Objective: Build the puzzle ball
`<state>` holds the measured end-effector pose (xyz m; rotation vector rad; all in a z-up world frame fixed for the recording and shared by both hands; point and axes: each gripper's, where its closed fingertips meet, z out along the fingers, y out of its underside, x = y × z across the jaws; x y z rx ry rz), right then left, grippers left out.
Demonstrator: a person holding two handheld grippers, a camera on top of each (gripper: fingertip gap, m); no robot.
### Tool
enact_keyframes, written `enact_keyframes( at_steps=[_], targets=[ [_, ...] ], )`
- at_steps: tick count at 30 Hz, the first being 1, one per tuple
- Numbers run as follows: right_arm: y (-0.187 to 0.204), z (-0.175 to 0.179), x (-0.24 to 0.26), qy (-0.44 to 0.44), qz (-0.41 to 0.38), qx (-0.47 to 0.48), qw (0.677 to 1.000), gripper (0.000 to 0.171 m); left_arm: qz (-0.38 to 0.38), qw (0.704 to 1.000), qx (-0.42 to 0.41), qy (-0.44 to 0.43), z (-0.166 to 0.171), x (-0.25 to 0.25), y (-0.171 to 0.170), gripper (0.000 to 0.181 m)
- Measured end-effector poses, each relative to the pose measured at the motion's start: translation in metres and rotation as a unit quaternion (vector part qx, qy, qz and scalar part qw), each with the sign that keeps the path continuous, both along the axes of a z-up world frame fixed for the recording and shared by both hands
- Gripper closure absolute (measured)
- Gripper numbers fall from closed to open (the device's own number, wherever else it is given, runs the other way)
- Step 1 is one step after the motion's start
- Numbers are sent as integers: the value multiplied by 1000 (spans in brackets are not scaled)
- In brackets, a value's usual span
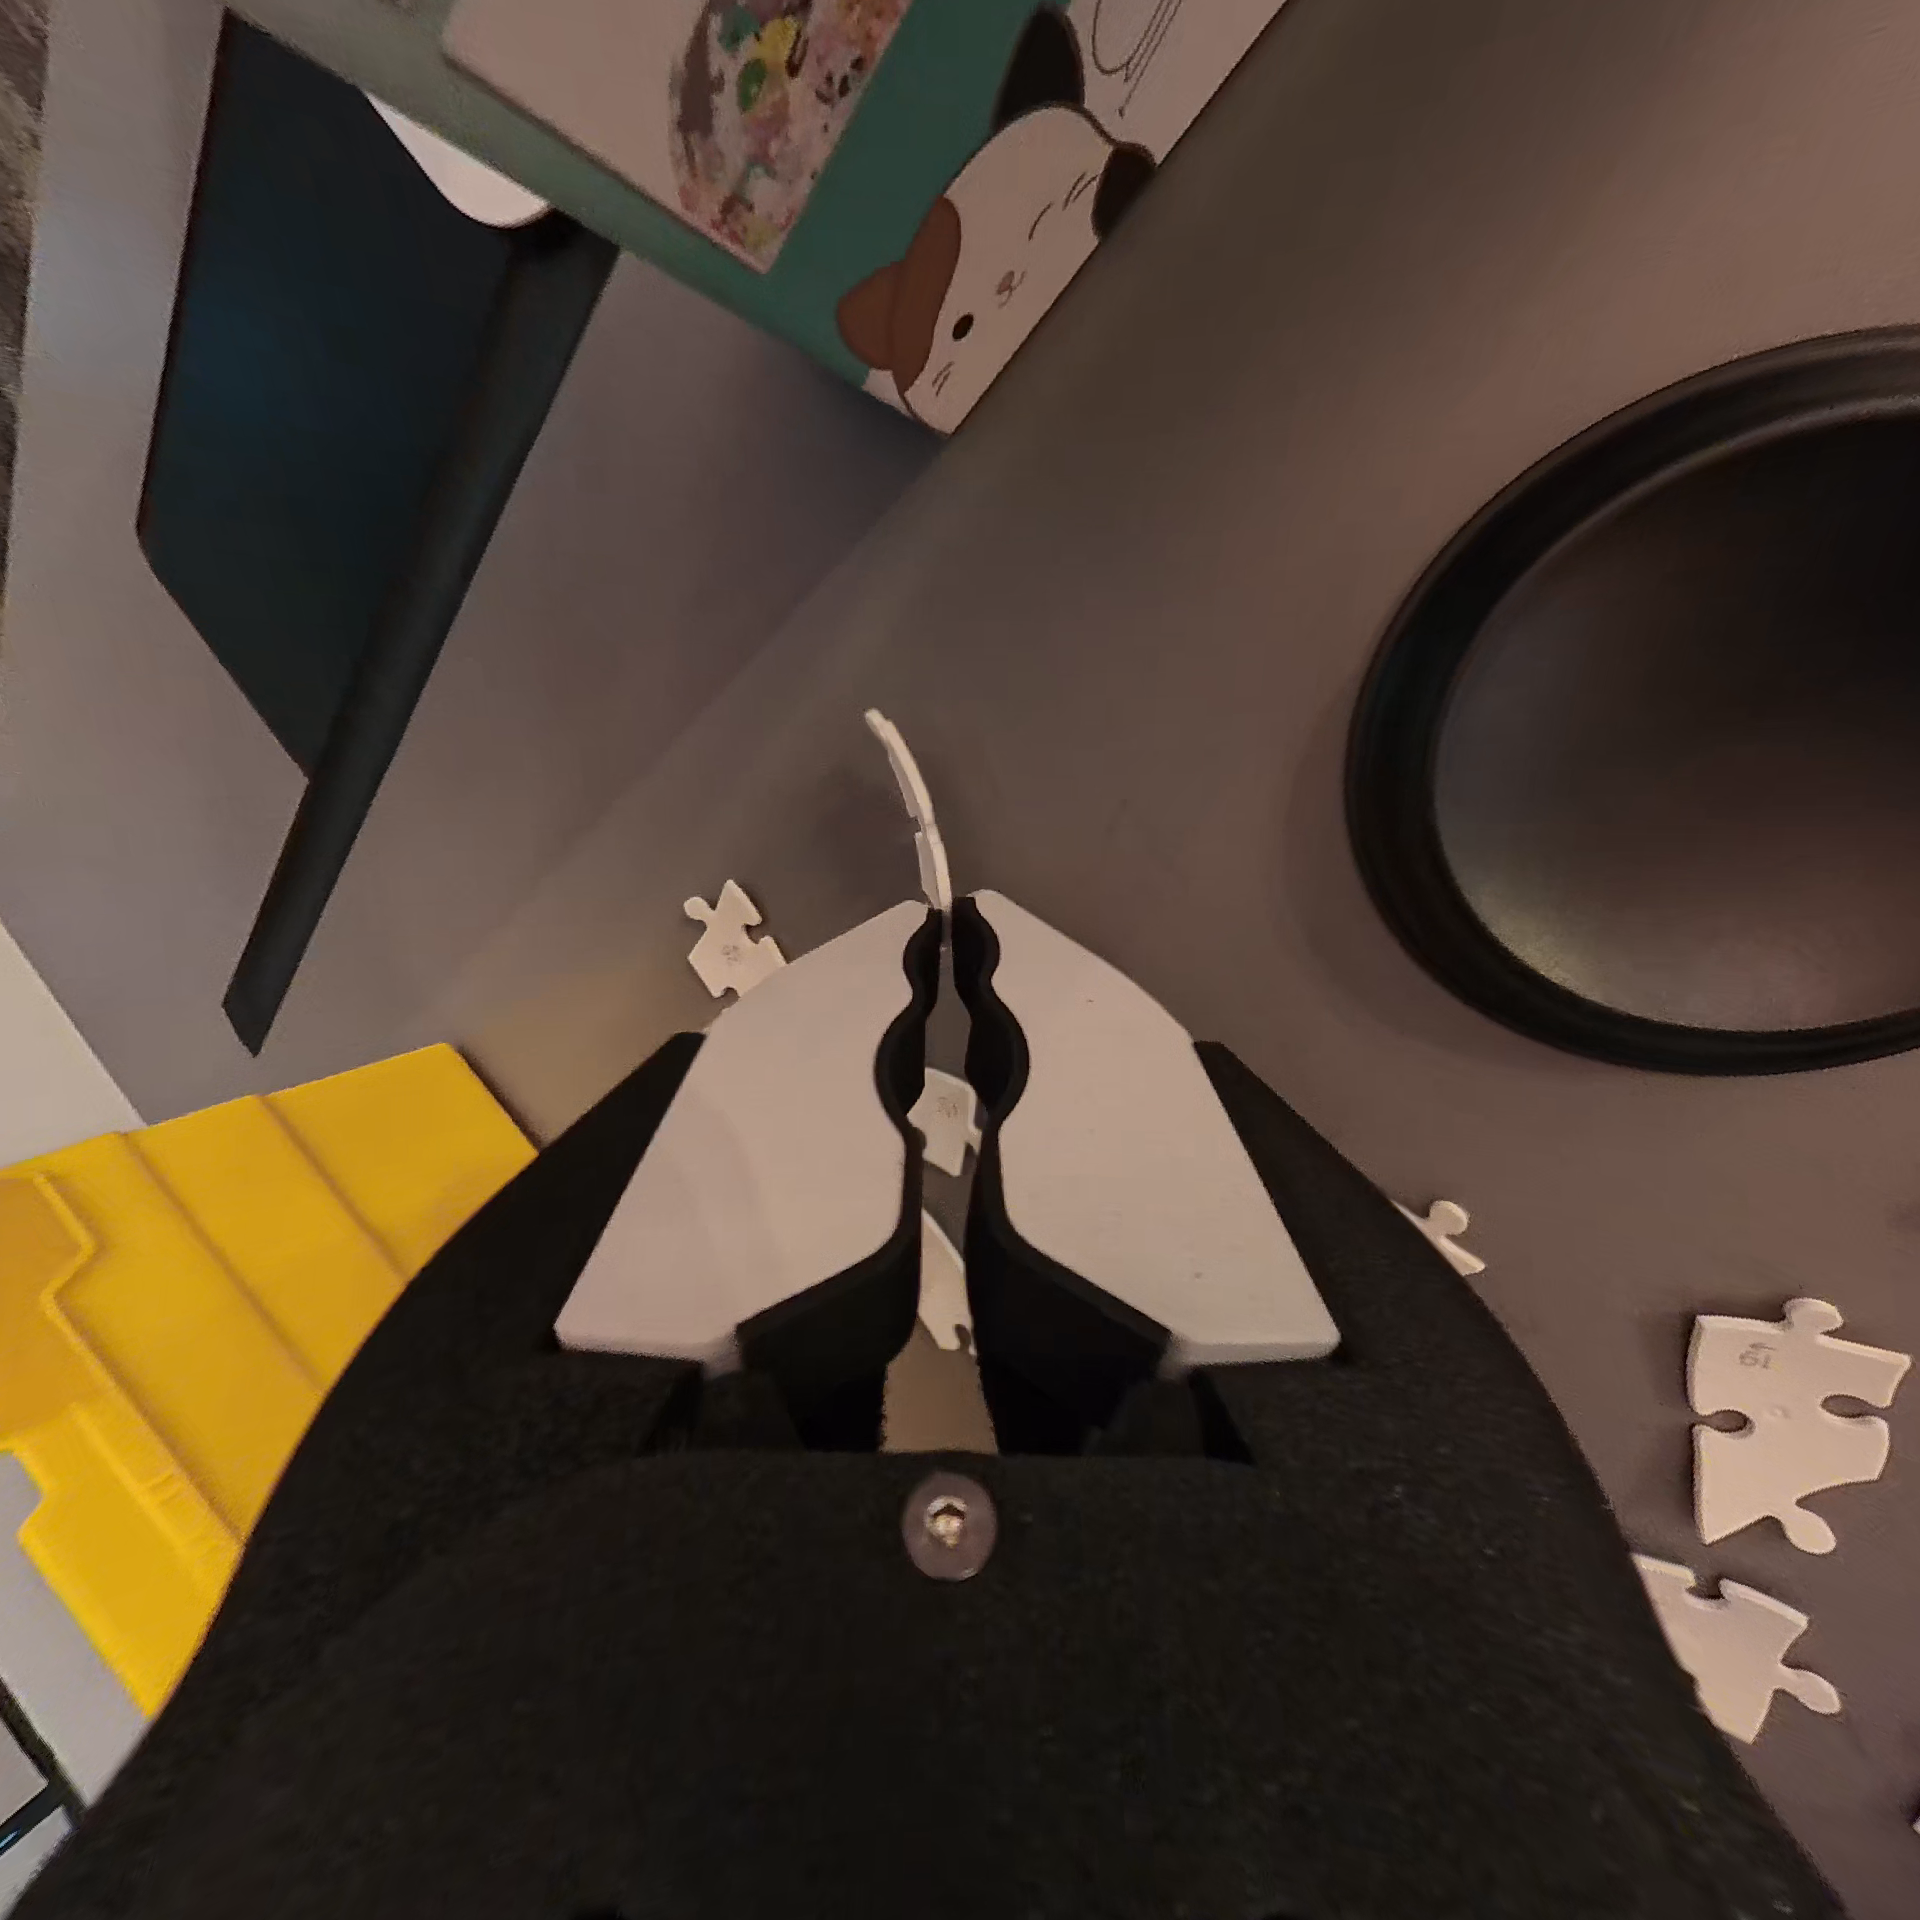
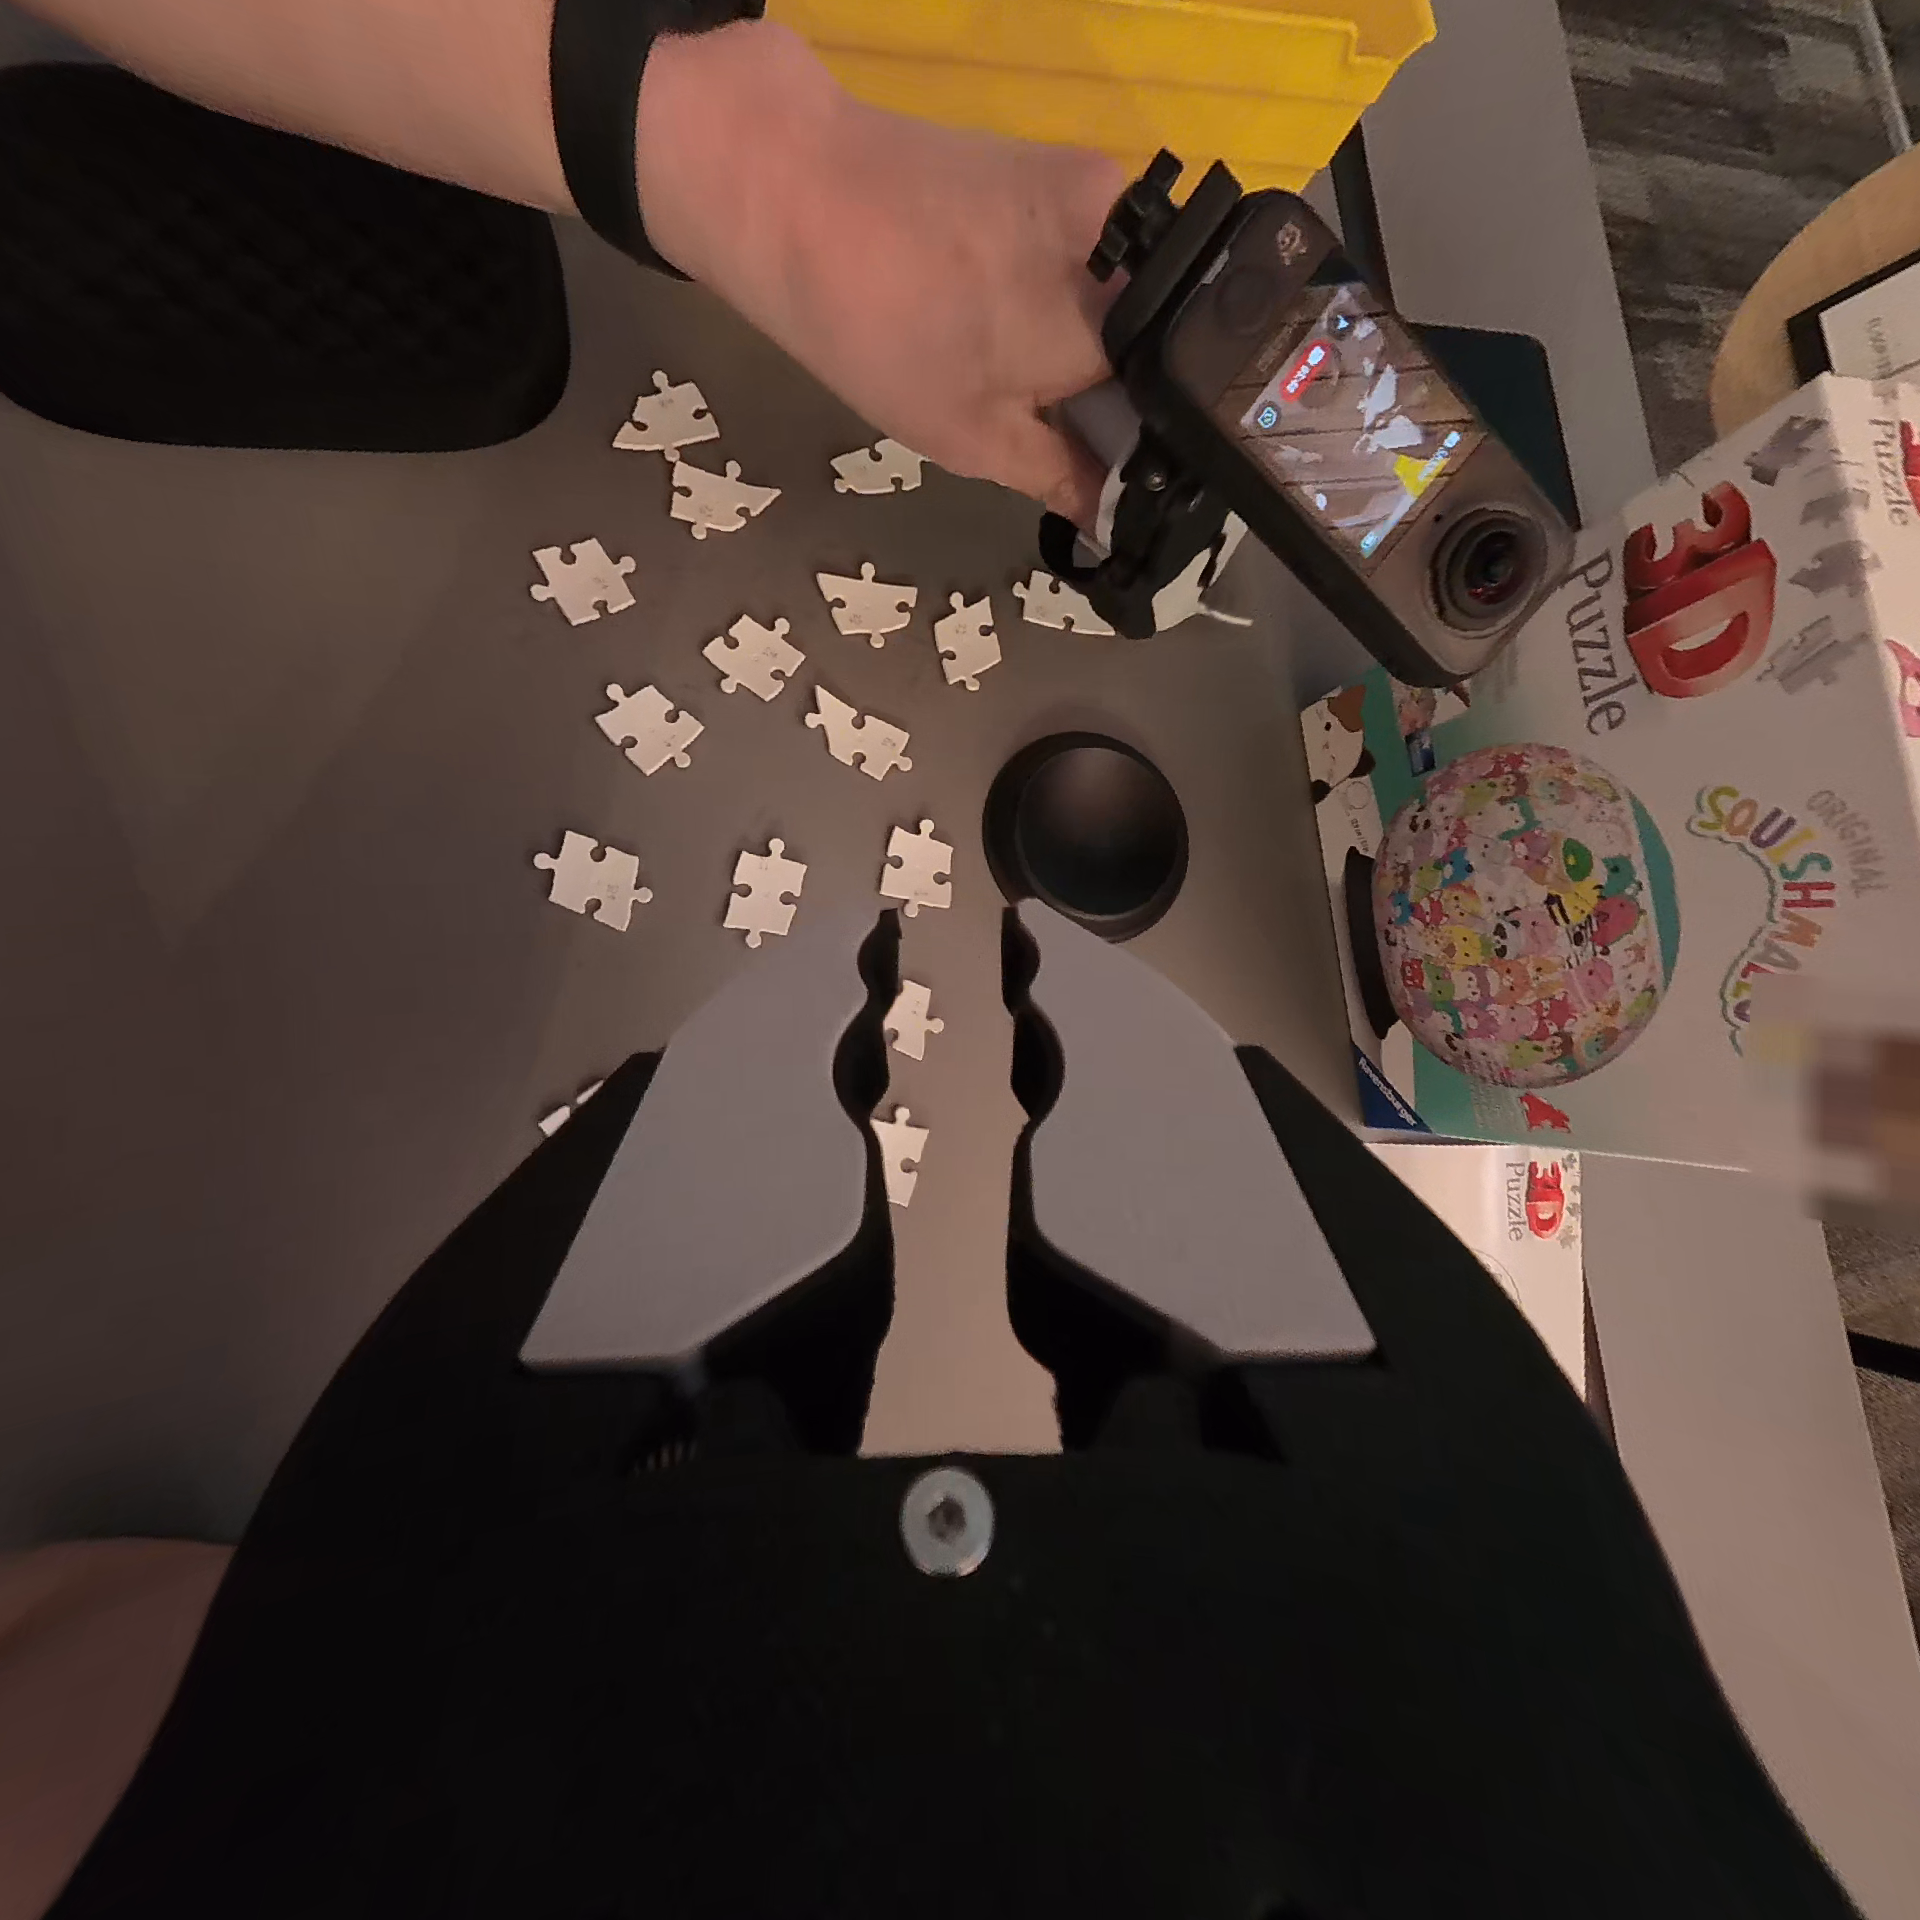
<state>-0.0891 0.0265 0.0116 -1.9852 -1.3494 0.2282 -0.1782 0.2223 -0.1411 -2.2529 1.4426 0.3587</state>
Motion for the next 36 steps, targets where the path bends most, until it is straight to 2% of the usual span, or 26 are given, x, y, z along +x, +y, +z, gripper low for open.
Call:
enact_keyframes(
  at_steps=[12, 19, 24, 31, 36],
  targets=[
    [-1, -3, -2, -10, 2, -1, 1000, 151, 3, 1000, 3, 10, -7, -3, 2, 178],
    [8, 0, -2, -11, -17, 16, 1000, 146, 9, 998, -49, -47, -12, 1, -10, 177],
    [38, 14, 0, -18, -85, 90, 992, 135, 13, 982, -82, -171, 18, 12, -20, 159],
    [73, 41, 22, -44, -213, 207, 954, 129, 15, 946, -114, -304, 72, 5, -37, 157],
    [79, 45, 32, -86, -247, 242, 934, 128, 7, 917, -125, -378, 108, -4, -52, 157]
  ],
)
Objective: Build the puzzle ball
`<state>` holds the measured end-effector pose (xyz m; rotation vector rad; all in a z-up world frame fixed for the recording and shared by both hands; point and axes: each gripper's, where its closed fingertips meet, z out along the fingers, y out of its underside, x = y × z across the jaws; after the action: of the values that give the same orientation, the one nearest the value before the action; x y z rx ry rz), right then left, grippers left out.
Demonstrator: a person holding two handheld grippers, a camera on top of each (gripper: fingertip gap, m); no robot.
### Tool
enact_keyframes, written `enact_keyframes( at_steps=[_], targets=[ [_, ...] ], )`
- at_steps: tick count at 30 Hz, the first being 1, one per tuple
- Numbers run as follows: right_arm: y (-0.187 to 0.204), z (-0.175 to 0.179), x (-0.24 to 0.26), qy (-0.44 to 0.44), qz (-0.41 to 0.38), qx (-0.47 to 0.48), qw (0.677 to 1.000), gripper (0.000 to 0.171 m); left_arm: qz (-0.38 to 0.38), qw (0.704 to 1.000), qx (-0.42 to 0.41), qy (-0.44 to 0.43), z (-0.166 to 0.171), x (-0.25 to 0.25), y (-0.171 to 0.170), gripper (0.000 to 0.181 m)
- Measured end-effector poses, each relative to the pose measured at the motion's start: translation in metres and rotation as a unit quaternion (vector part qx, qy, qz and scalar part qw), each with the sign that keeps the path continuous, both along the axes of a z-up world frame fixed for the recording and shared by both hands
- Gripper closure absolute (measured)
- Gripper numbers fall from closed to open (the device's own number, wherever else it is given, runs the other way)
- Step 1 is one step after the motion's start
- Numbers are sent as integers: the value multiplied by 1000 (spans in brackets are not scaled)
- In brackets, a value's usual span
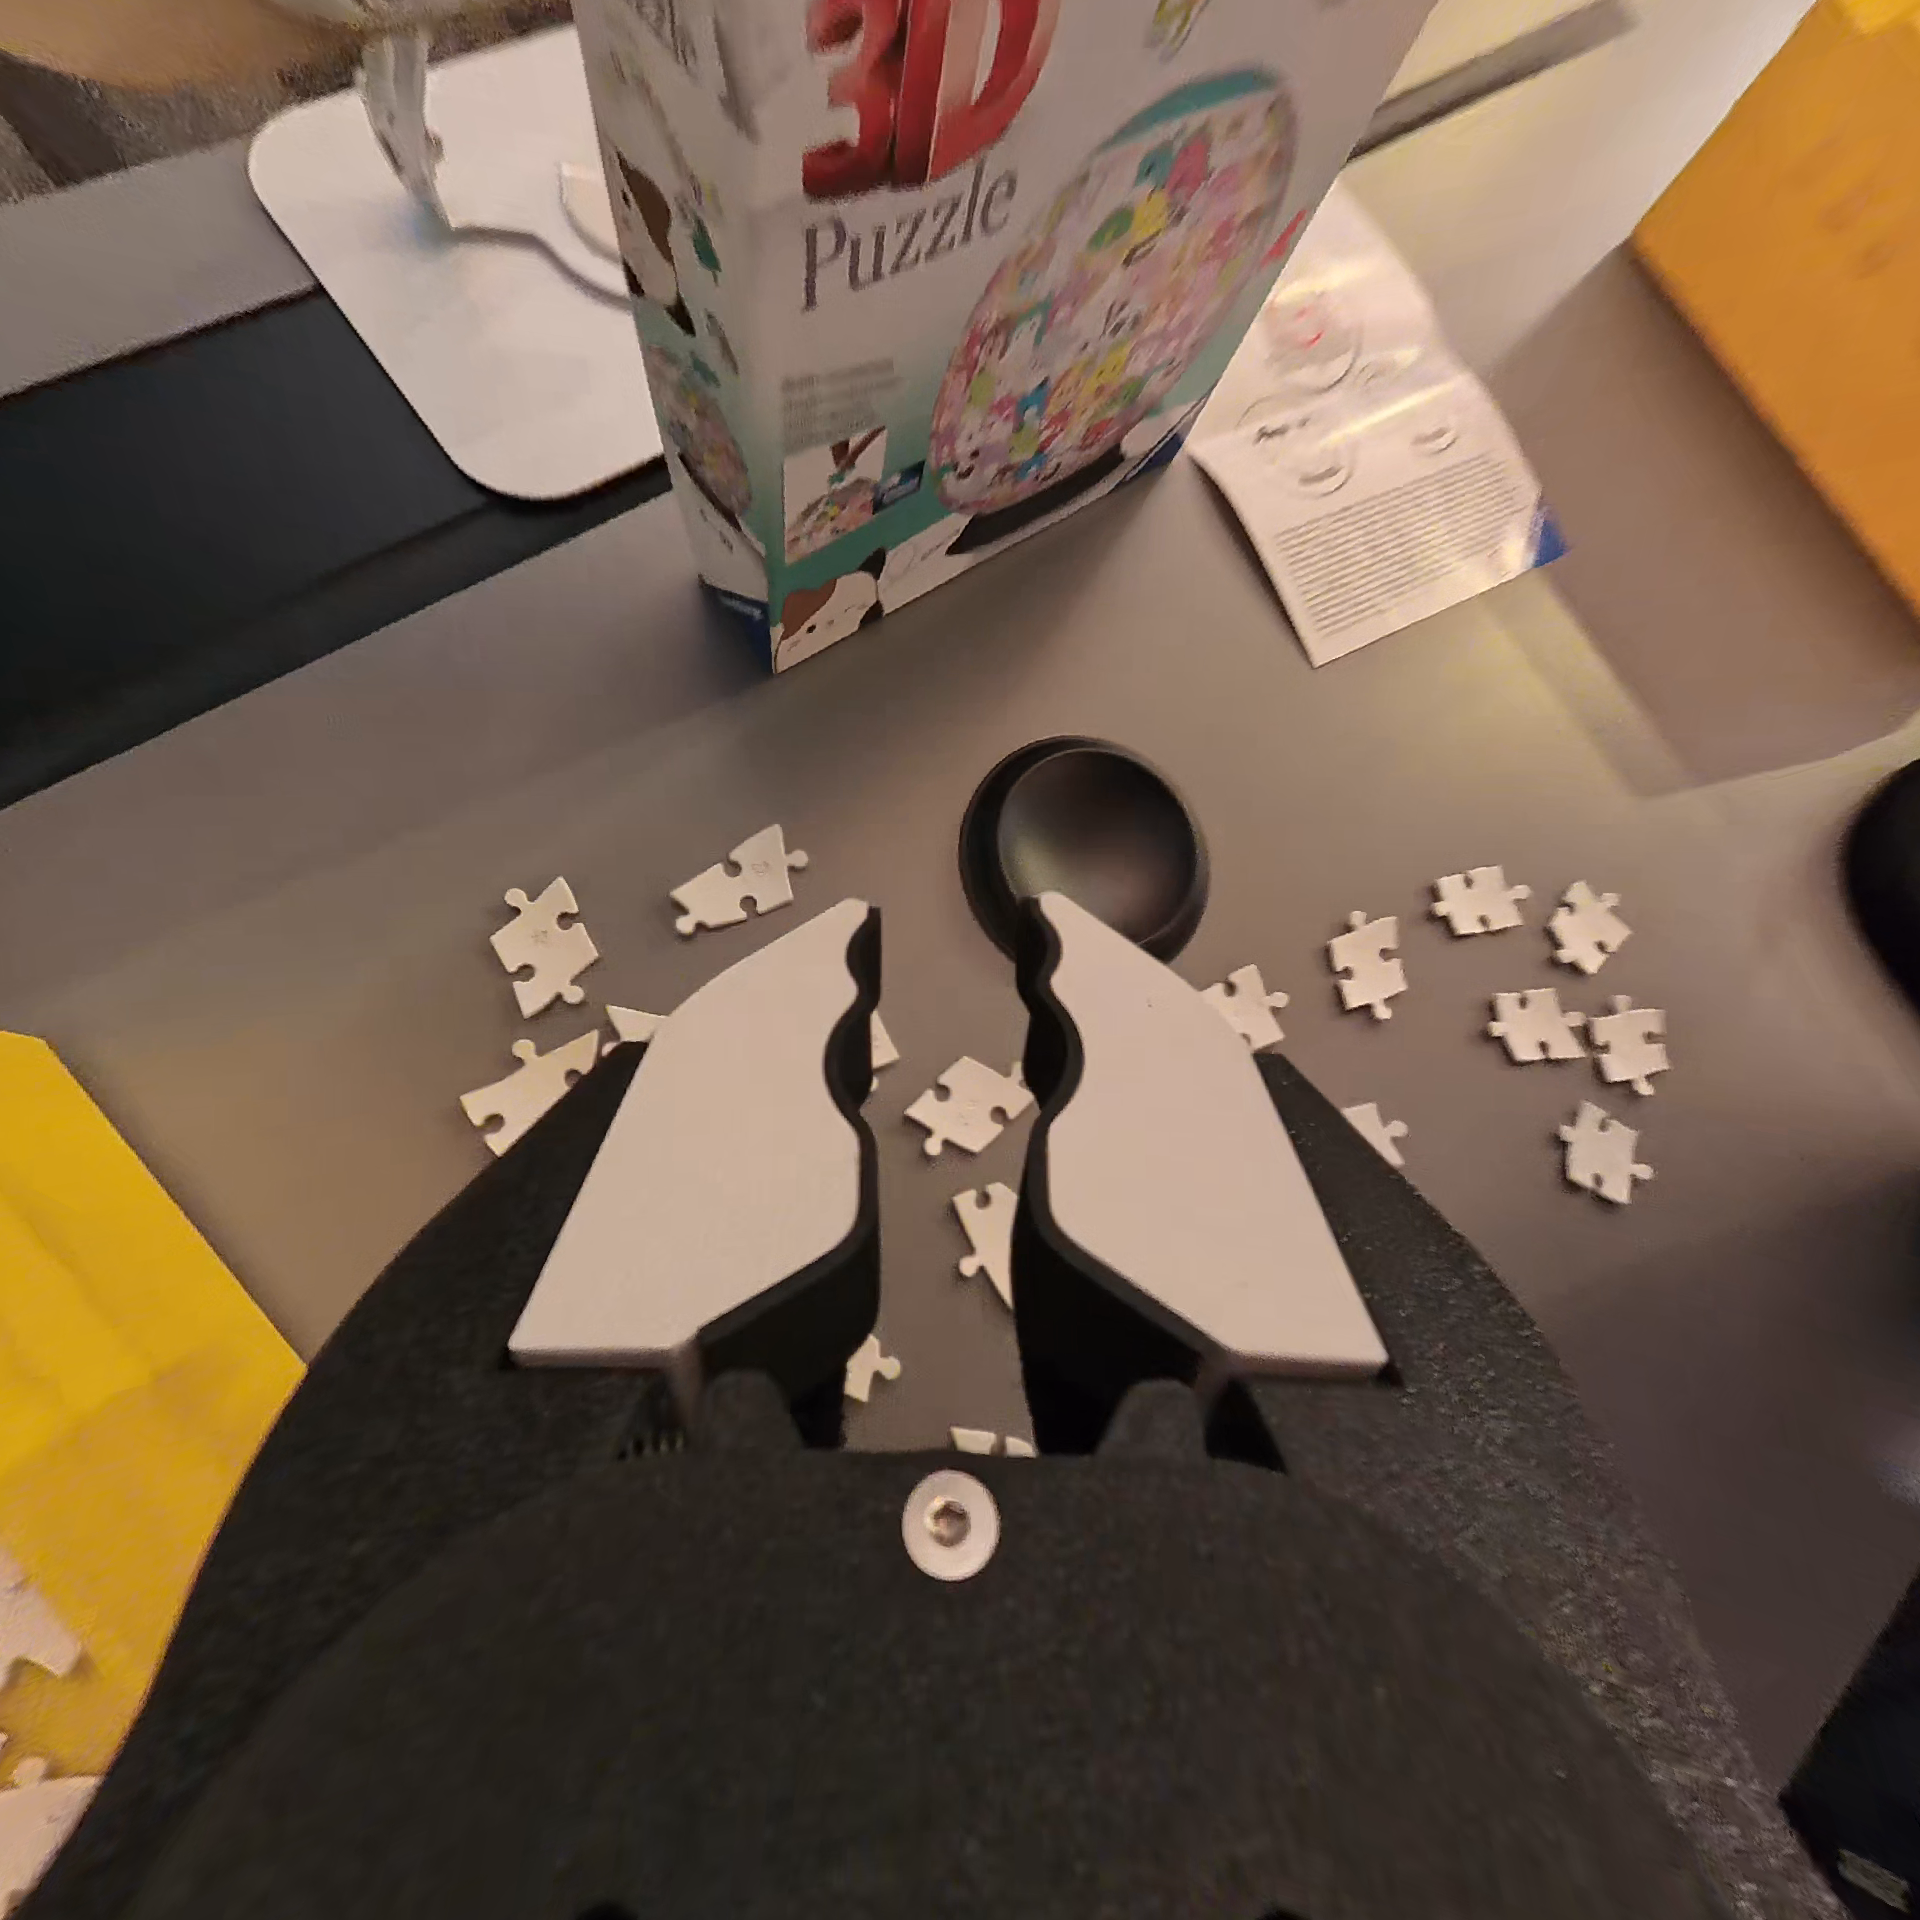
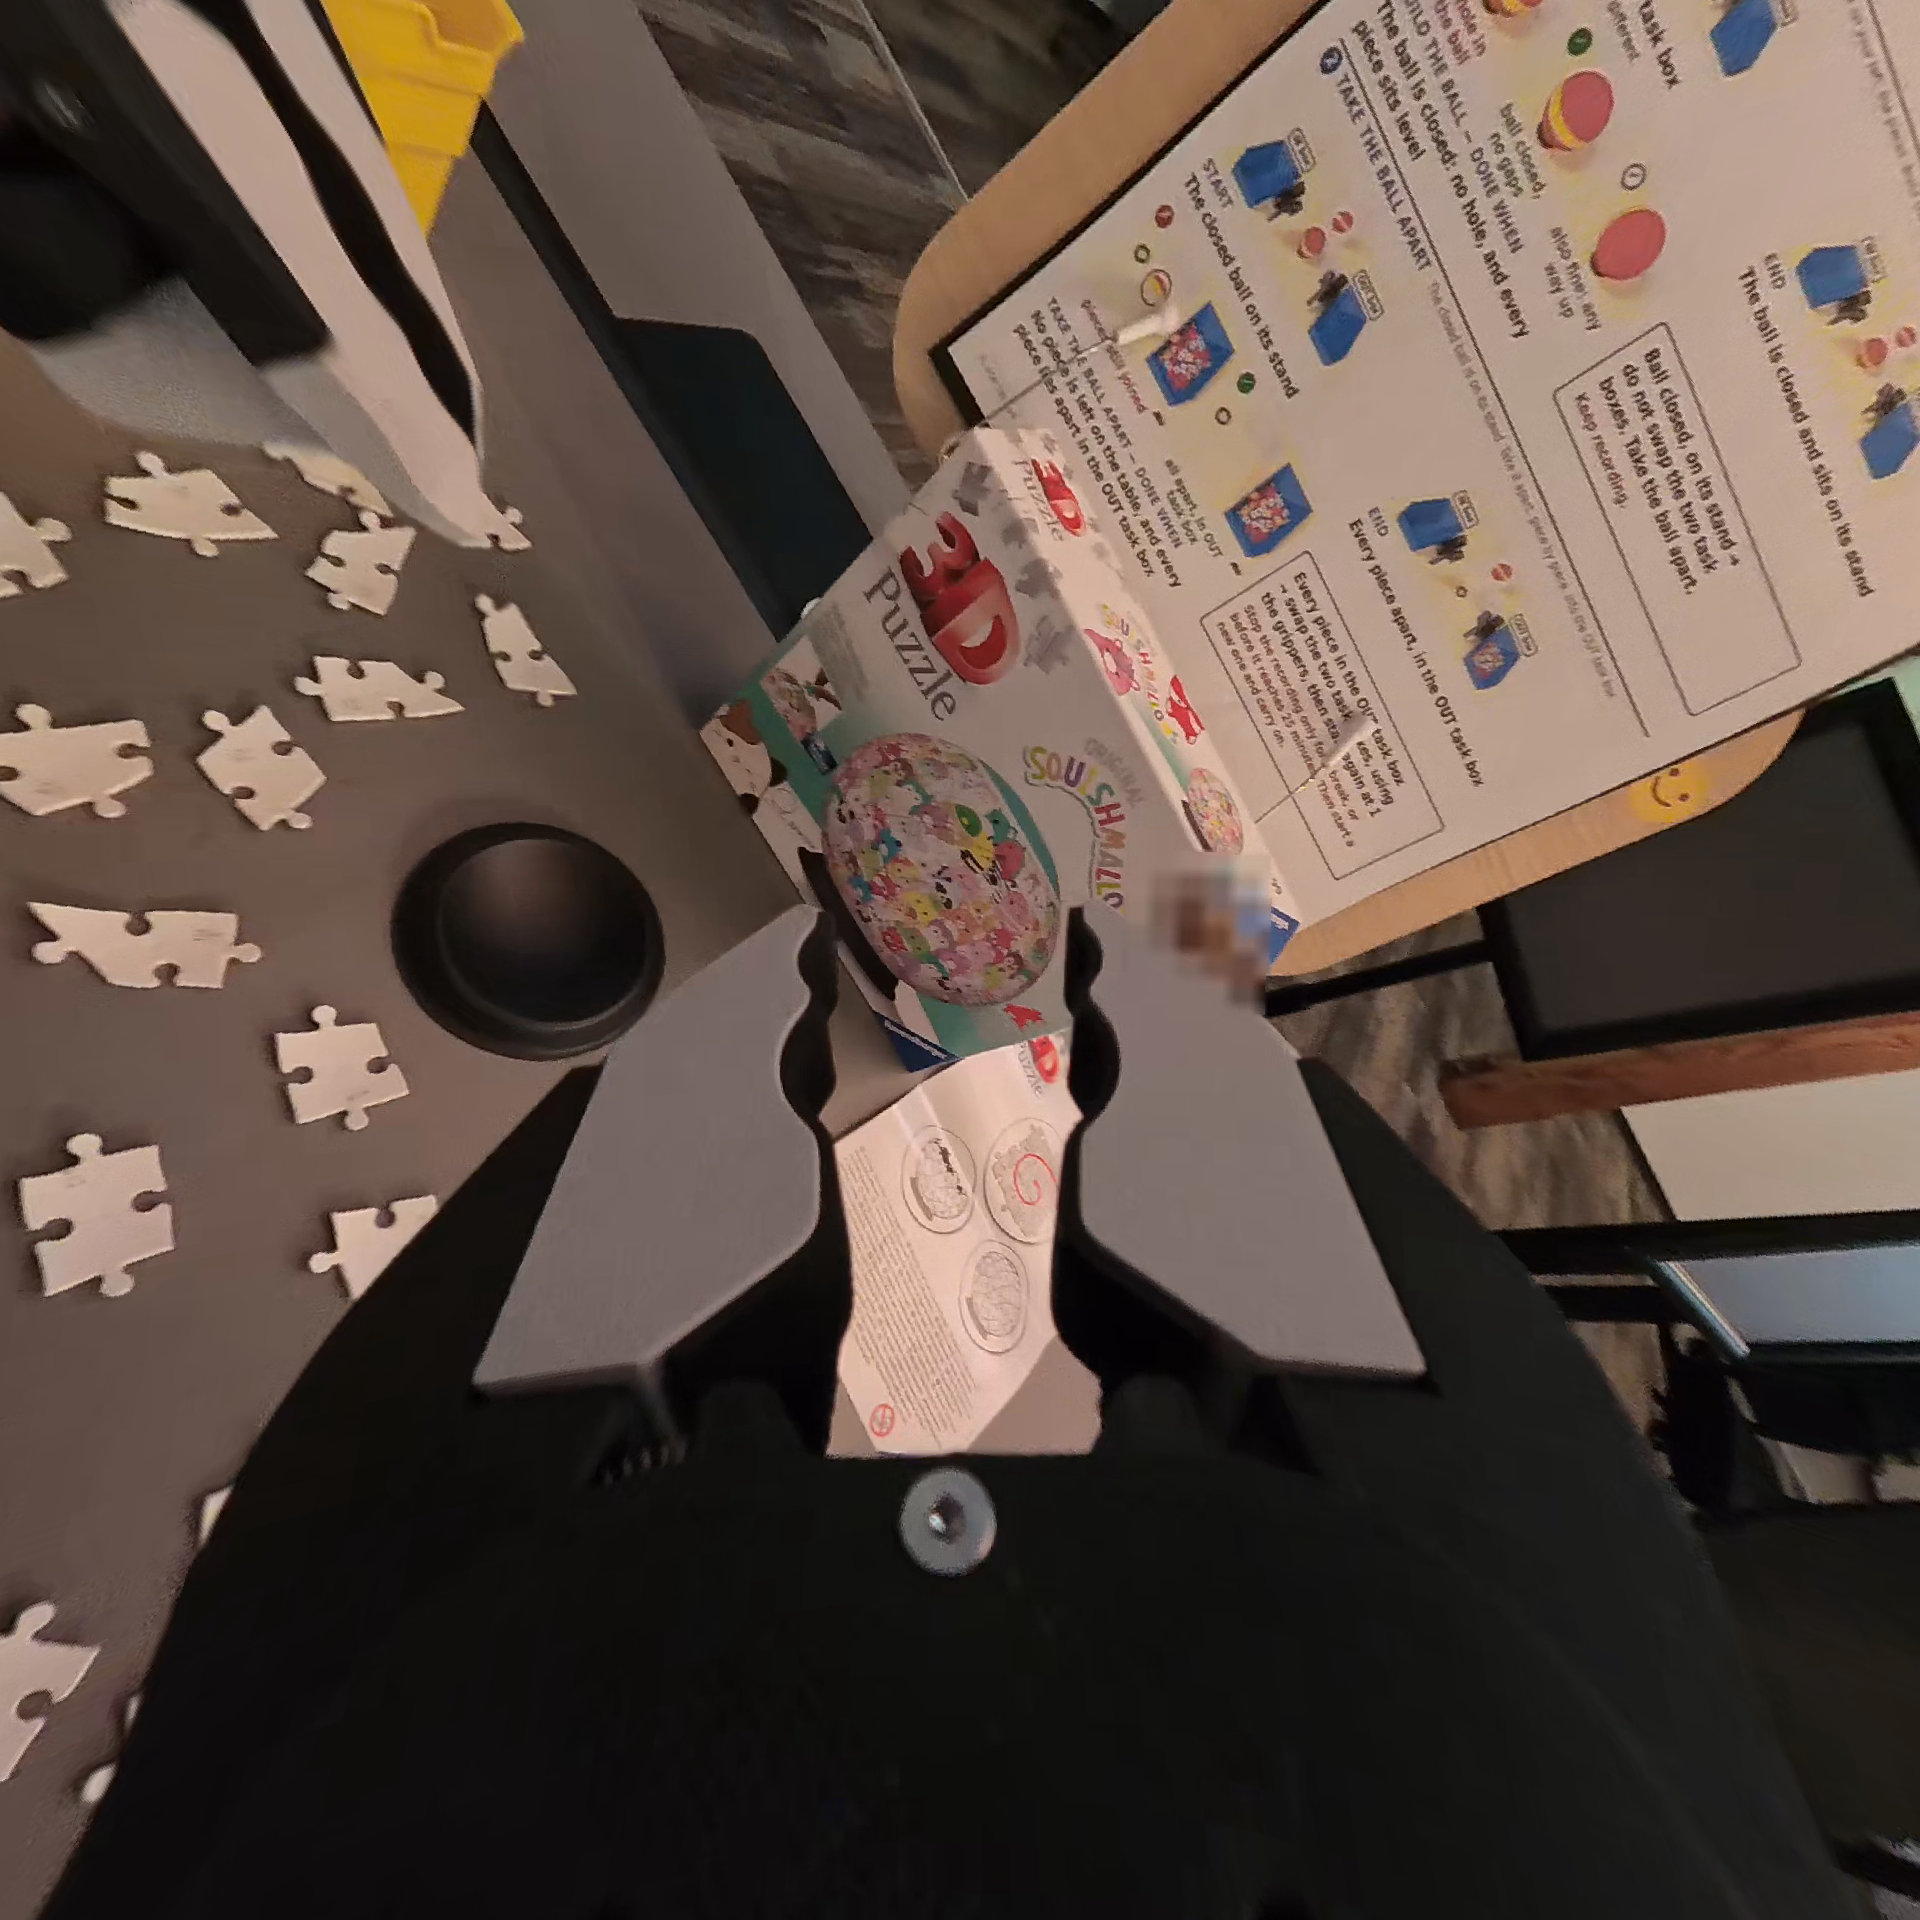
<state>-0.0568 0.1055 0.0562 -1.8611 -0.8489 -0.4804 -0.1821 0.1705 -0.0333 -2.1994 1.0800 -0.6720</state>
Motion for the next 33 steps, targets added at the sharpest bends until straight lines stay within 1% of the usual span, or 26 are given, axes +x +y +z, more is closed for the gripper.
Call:
enact_keyframes(
  at_steps=[5, 9, 11, 13, 15, 17, 19, 22, 25, 28, 30, 33],
  targets=[
    [5, -2, -1, -21, -14, 12, 1000, 128, 10, 998, 32, -58, 38, -19, -6, 157],
    [11, -2, -1, -36, -26, 27, 999, 128, 9, 988, 54, -145, 75, -34, -19, 157],
    [14, -2, 2, -40, -42, 33, 998, 128, 9, 982, 79, -173, 90, -45, -20, 153],
    [17, -6, 6, -47, -55, 33, 997, 129, 18, 977, 117, -179, 101, -58, -15, 152],
    [20, -9, 10, -52, -67, 32, 996, 129, 42, 970, 176, -163, 110, -75, -5, 152],
    [23, -13, 14, -54, -77, 26, 995, 128, 70, 958, 235, -150, 121, -91, 3, 152],
    [26, -16, 16, -43, -76, 27, 996, 128, 93, 946, 275, -145, 132, -107, 7, 154],
    [30, -14, 17, 3, -66, 33, 997, 124, 109, 945, 285, -118, 136, -130, 11, 154],
    [30, -4, 19, 69, -51, 48, 995, 119, 114, 949, 269, -115, 139, -150, 14, 141],
    [27, 3, 24, 105, -43, 48, 992, 119, 116, 947, 279, -109, 143, -174, 21, 128],
    [25, 7, 27, 108, -41, 52, 992, 119, 127, 947, 279, -93, 137, -190, 31, 126],
    [22, 9, 31, 98, -41, 52, 993, 119, 133, 961, 237, -40, 112, -212, 47, 128]
  ],
)
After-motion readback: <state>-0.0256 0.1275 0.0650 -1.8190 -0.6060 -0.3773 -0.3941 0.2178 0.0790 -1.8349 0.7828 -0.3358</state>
